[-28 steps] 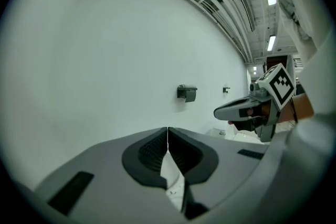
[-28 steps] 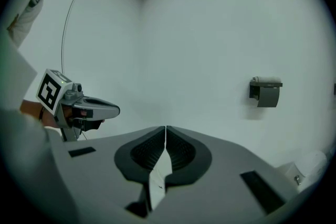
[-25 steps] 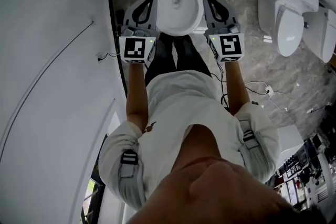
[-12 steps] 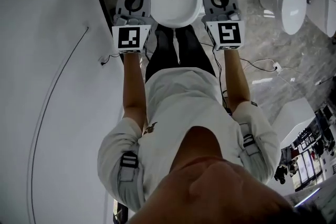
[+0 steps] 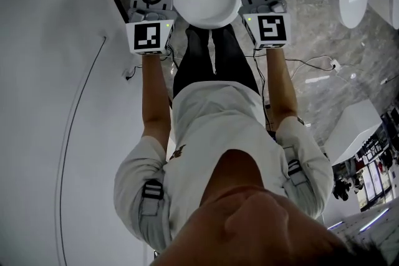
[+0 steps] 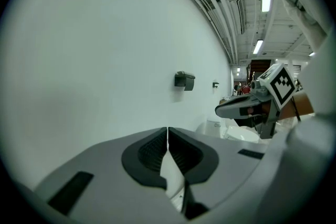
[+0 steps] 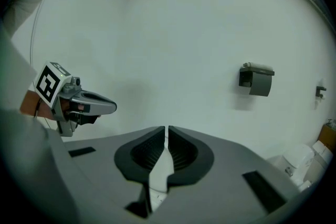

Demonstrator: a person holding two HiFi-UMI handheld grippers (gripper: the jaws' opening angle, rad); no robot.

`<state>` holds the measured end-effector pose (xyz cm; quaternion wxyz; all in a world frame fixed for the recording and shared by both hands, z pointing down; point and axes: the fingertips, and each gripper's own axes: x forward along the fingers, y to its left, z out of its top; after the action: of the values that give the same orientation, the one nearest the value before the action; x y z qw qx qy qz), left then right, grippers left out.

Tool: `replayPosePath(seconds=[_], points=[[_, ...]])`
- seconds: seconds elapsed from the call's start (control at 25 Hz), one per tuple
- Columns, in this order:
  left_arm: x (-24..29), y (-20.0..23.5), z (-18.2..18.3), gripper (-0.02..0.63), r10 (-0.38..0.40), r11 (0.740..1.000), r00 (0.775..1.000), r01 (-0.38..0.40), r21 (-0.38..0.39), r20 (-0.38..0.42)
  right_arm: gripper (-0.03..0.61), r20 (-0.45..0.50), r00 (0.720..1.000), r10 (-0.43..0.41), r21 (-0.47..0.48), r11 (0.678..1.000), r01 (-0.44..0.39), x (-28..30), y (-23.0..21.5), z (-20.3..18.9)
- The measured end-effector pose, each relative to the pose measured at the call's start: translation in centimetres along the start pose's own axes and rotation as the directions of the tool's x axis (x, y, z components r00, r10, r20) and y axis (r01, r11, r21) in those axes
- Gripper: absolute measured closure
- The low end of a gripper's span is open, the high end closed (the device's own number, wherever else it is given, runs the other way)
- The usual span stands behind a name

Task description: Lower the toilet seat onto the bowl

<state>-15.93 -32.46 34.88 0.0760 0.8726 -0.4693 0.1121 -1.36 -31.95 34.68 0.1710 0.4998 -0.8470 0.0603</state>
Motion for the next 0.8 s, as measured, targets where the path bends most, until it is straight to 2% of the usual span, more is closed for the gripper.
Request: replayPosePath(seconds=[0.2, 0.44, 0.56, 0.64, 0.8], points=[[1.5, 1.2, -0.9, 0.589, 0.003, 1.0, 1.0, -0.003, 0.0, -0.004, 0.555, -0.007, 1.0, 0.016, -0.032, 0.999, -0.016, 2.2, -0.2, -0.7], [3.4, 1.7, -2.3, 0.589, -0.017, 0.999, 1.0, 0.018, 0.046, -0.02, 0.552, -0.018, 1.0, 0.015, -0.021, 1.0, -0.016, 4.6, -1.2, -1.8], [4.3, 2.0, -2.9, 0.589, -0.019, 0.998, 0.999, 0.021, 0.058, -0.034, 0.541, -0.032, 0.999, 0.023, -0.014, 1.0, -0.023, 5.7, -1.5, -2.5], [4.9, 2.2, -3.4, 0.589, -0.02, 0.998, 0.999, 0.023, 0.065, -0.041, 0.506, -0.043, 0.999, 0.024, -0.018, 1.0, -0.025, 6.4, -1.7, -3.0], [6.1, 2.4, -4.3, 0.589, -0.021, 0.997, 0.998, 0.026, 0.076, -0.059, 0.499, -0.057, 0.998, 0.028, -0.025, 0.999, -0.029, 7.4, -2.3, -3.9]])
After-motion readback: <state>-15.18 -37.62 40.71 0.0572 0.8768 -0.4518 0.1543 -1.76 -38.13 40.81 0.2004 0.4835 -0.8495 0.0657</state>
